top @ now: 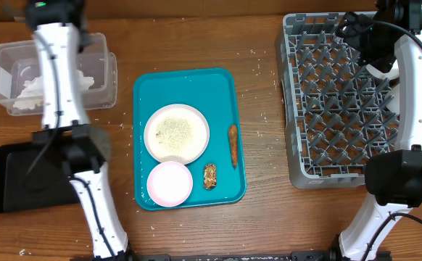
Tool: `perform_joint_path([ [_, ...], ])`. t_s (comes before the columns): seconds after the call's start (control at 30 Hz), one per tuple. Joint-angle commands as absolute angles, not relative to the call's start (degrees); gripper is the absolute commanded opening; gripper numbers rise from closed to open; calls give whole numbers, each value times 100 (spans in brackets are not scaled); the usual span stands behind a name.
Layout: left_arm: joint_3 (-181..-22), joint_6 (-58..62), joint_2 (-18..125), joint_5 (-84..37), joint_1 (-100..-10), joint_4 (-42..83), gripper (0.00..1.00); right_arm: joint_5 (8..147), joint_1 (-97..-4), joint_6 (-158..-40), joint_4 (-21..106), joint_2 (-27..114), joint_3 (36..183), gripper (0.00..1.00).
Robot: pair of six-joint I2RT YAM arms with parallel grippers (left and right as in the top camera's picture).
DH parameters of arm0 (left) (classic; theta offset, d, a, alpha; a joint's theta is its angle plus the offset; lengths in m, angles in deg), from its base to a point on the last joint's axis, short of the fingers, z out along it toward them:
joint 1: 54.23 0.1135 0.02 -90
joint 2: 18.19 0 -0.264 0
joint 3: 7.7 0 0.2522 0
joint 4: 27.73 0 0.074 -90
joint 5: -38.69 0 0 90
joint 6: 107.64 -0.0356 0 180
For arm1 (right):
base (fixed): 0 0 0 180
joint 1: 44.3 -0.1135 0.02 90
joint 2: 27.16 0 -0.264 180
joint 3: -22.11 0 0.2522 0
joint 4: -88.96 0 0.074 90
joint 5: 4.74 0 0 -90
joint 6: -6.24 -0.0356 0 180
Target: Sort waste into correct bins and load items into the dishwasher
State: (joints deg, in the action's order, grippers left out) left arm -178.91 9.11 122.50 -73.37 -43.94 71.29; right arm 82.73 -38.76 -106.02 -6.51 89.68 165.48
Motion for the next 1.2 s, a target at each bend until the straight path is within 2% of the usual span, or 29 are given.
perform_joint_path([
  [0.0, -17998, 1134, 12090, -6067, -4047, 7133, 100, 8328, -3881, -10629, -636, 8786, 16677, 100],
  [0.3, -17998, 1107, 12088, -4714, -3548, 7546, 100, 8326, -3881, -10629, -636, 8786, 16677, 100],
  [0.73, -18000, 52, 11981, -4161, -3548, 8285, 100, 8328, -3881, -10629, -636, 8786, 16677, 100],
  [1.17, -17948, -283, 10009, -4467, -3548, 8285, 100, 8326, -3881, -10629, -636, 8786, 16677, 100],
])
